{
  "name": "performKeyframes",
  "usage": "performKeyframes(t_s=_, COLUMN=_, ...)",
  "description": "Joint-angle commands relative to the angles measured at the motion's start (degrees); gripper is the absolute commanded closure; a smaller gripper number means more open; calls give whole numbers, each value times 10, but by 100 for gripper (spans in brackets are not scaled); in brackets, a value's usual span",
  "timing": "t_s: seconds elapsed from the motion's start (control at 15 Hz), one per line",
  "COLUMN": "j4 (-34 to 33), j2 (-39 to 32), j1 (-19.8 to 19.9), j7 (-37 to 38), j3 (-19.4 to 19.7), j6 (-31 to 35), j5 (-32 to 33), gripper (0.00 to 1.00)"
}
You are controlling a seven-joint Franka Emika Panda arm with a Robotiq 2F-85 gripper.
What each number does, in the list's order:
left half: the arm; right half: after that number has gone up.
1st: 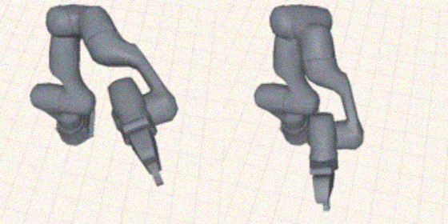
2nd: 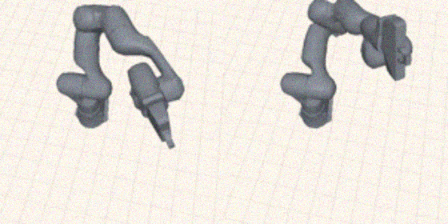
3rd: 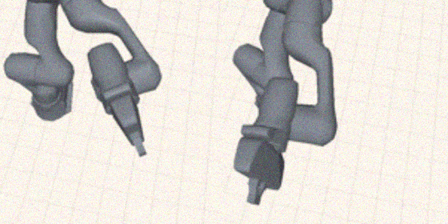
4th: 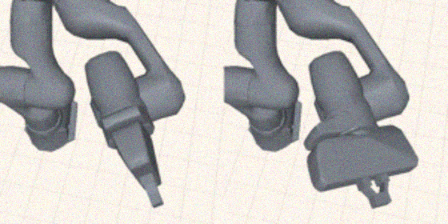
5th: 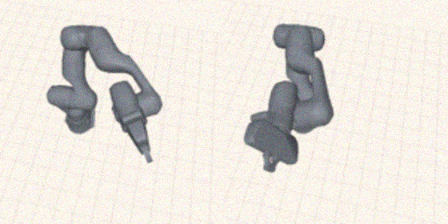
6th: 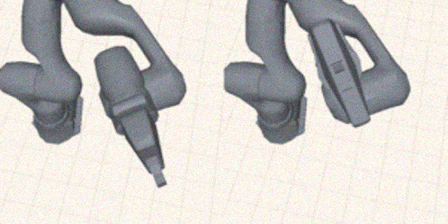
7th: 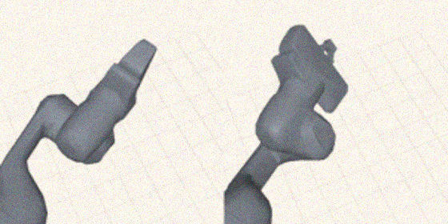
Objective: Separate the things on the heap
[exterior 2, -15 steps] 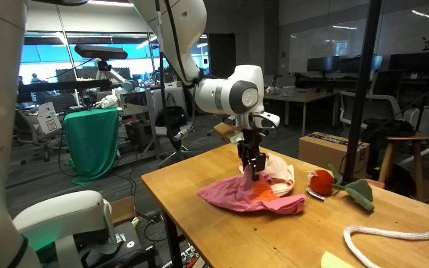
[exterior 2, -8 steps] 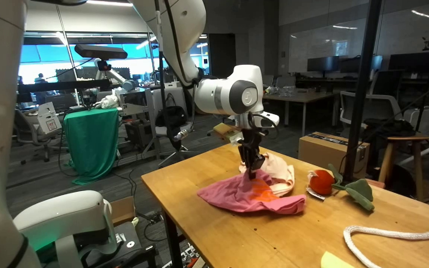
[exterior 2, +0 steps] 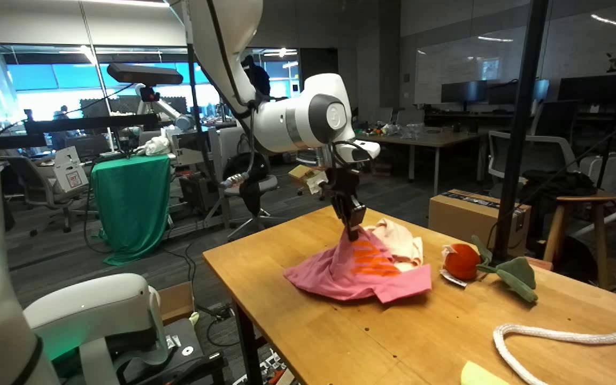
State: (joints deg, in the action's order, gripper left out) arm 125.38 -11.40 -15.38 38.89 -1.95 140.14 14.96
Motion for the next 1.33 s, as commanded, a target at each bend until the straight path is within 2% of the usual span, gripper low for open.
performKeyframes(t_s=0.0, j4=53, j2=70, j1=-5, j7=49, j3=-10, j6=7, j5=41, gripper=93)
performKeyframes(t_s=0.27, j4=81, j2=109, j1=2, j7=49, j3=-38, j6=-1, j5=56, gripper=93)
performKeyframes(t_s=0.4, j4=90, j2=121, j1=3, j7=29, j3=-55, j6=-3, j5=42, gripper=93)
performKeyframes(t_s=0.67, j4=97, j2=122, j1=7, j7=-90, j3=-81, j6=2, j5=-90, gripper=93)
performKeyframes(t_s=0.8, j4=90, j2=114, j1=6, j7=-170, j3=-90, j6=-12, j5=-187, gripper=93)
performKeyframes(t_s=0.93, j4=79, j2=106, j1=7, j7=-224, j3=-95, j6=-39, j5=-254, gripper=93)
performKeyframes(t_s=1.27, j4=57, j2=89, j1=12, j7=-328, j3=-95, j6=-120, j5=-355, gripper=93)
